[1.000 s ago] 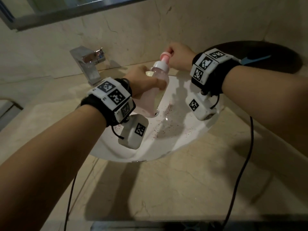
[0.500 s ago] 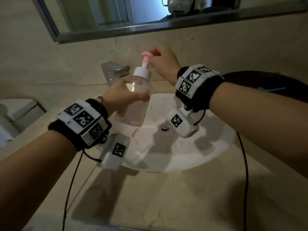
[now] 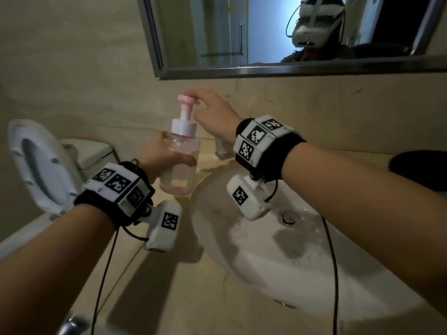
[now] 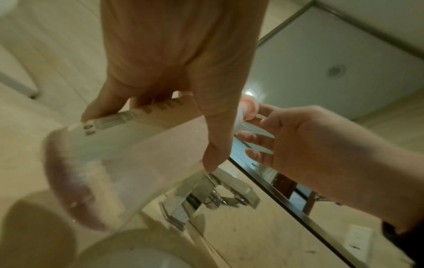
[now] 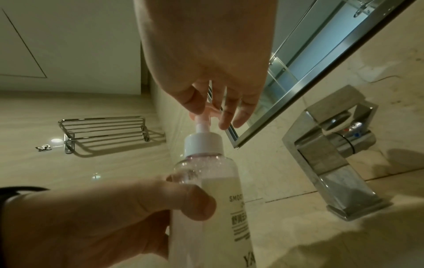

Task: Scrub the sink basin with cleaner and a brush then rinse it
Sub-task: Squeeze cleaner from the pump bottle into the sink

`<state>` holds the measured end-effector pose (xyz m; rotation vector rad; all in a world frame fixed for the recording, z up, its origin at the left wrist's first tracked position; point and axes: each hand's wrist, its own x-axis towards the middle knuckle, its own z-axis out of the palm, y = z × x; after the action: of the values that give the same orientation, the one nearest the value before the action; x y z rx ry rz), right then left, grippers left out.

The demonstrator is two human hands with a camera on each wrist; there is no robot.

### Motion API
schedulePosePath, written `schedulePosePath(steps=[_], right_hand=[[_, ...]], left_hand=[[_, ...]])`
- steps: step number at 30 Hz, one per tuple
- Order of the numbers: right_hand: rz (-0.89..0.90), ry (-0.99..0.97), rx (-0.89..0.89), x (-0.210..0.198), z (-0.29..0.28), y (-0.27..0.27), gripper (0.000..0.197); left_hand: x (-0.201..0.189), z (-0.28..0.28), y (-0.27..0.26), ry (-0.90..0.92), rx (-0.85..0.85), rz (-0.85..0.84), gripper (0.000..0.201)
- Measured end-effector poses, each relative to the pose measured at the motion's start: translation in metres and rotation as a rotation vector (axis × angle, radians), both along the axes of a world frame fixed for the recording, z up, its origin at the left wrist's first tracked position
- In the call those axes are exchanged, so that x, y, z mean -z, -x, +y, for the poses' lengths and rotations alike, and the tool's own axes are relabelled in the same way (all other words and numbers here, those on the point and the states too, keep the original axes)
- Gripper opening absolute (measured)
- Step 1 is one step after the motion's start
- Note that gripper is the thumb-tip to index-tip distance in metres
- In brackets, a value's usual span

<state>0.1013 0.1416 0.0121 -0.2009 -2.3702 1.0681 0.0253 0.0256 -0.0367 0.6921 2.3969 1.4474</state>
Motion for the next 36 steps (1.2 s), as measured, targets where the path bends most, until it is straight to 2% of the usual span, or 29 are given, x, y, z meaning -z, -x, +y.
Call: schedulePosePath(steps=[10, 17, 20, 23, 26, 30, 33, 34, 36], right_hand=[[-0.066, -0.068, -0.079, 0.016, -0.004, 0.048, 0.046], [-0.129, -0.121, -0.021, 0.020, 0.006, 0.064, 0.061], [-0.135, -0.044, -0.028, 0.019, 0.005, 0.064, 0.060], [-0.136, 0.024, -0.073, 0.018, 0.001, 0.053, 0.059], [-0.180, -0.019, -0.122, 0.020, 0.004, 0.033, 0.057], [-0.207, 0.050, -0.035, 0.036, 0.026, 0.004, 0.054], [-0.188, 0.148, 0.071, 0.053, 0.049, -0.025, 0.045], [-0.182, 0.162, 0.125, 0.058, 0.059, -0.035, 0.041], [-0.172, 0.217, 0.233, 0.065, 0.079, -0.057, 0.035]], left_hand=[[0.026, 0.021, 0.049, 0.012, -0.182, 0.050, 0.079], [0.021, 0.035, 0.053, 0.010, -0.143, 0.018, 0.076], [0.021, 0.038, 0.051, 0.007, -0.181, 0.018, 0.077], [0.022, 0.036, 0.047, 0.015, -0.231, -0.019, 0.081], [0.027, 0.032, 0.042, 0.029, -0.271, -0.096, 0.088], [0.044, 0.030, 0.035, -0.004, -0.364, -0.181, 0.095], [0.059, 0.041, 0.022, -0.050, -0.350, -0.293, 0.099], [0.057, 0.046, 0.006, -0.044, -0.309, -0.315, 0.092], [0.053, 0.061, -0.021, -0.005, -0.207, -0.292, 0.064]])
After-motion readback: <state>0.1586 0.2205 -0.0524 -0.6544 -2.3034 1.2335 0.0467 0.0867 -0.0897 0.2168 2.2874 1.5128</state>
